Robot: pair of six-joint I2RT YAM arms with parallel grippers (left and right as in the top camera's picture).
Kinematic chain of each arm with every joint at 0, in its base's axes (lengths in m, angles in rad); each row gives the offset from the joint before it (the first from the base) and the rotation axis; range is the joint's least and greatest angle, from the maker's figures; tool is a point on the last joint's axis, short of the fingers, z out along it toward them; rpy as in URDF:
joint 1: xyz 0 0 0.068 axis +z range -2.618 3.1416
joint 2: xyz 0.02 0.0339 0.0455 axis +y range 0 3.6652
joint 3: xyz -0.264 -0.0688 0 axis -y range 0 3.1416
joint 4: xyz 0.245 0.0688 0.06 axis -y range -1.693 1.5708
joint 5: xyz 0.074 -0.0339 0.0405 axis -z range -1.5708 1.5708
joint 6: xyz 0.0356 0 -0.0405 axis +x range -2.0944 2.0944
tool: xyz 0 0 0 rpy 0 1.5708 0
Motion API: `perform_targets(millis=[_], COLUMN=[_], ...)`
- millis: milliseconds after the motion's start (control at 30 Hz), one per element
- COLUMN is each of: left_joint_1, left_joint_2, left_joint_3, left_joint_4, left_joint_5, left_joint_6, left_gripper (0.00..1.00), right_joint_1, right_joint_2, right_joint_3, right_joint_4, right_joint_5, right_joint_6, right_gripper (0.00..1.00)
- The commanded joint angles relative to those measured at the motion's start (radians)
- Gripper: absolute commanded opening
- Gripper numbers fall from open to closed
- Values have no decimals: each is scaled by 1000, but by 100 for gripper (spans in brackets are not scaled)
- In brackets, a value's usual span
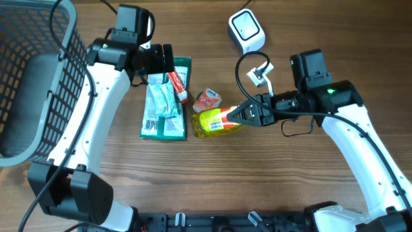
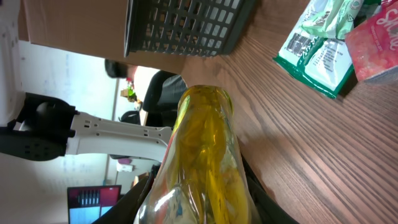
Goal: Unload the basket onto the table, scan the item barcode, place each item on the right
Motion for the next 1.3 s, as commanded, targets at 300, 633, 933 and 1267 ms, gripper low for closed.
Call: perform_targets(millis=[300,633,933,1267], left_joint_1=[4,4,4,4], left_joint_2=[10,10,10,10], left_joint_3=[3,3,3,3], left_joint_4=[2,2,2,2], left_joint_5=[-13,-13,-13,-13], left_joint_6=[-10,-10,-10,-9], left_gripper=[100,100,100,100], right_joint_1=[3,-22,-8,148], right_joint_2=[-9,-7,202,488], right_joint_3=[-1,139,822,822], right_joint_4=[-12,-114,-423,-97], right_joint_5=[257,662,996,1609], right_joint_6=[62,223,160,28], right_gripper=[7,4,4,5])
